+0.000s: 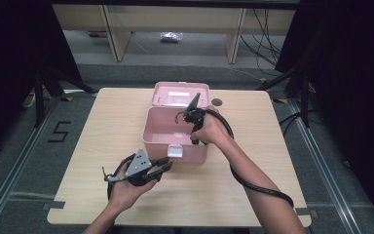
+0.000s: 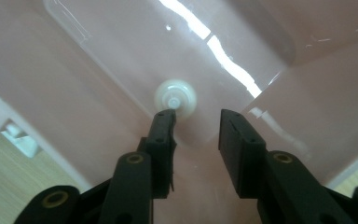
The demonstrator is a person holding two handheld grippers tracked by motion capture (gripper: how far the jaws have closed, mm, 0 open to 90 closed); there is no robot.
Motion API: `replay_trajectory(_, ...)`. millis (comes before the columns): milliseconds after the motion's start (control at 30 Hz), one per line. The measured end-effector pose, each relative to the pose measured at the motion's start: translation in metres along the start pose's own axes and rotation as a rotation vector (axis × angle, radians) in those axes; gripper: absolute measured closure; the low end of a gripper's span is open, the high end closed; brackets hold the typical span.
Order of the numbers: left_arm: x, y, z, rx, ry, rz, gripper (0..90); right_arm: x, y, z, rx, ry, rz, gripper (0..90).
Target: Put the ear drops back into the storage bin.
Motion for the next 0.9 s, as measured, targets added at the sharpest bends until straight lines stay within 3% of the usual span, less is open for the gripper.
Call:
replay_trajectory(33, 0.0, 0.0, 0.0, 0.0, 0.001, 0.001, 74.1, -0.002, 0.0, -0.004, 0.044, 0.013, -0.002, 65.4)
replay_trajectory(100, 0.0, 0.0, 0.0, 0.001, 0.001, 0.001, 74.1, -0.006, 0.0, -0.006, 0.067, 0.02, -0.006, 65.2)
replay_trajectory(300, 0.001, 0.004, 0.001, 0.005, -0.001, 0.004, 75.7, -0.016, 0.002, -0.003, 0.075, 0.031, 0.031, 65.4)
replay_trajectory(400, 0.003, 0.004, 0.001, 0.006, -0.002, 0.005, 79.0, -0.023, 0.004, 0.002, 0.082, 0.035, 0.065, 67.2)
replay_trajectory(600, 0.005, 0.008, 0.001, -0.006, -0.015, 0.001, 88.7, -0.038, 0.011, 0.015, 0.152, 0.039, 0.124, 74.6)
replay_trajectory(733, 0.009, 0.011, 0.002, -0.031, -0.034, 0.009, 89.5, -0.045, 0.012, 0.025, 0.184, 0.04, 0.153, 78.7)
replay_trajectory(900, 0.01, 0.014, 0.0, -0.015, -0.021, 0.01, 89.5, -0.05, 0.013, 0.036, 0.198, 0.038, 0.193, 84.9)
Point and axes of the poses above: each handheld gripper's, and its own axes: x roughly forward along the jaws, y roughly out of its top, z roughly to its right, the point moved 8 cm from there along x, roughly forward along the jaws, and after that the axes turned 7 degrees about -y, right-handed, at the moved point
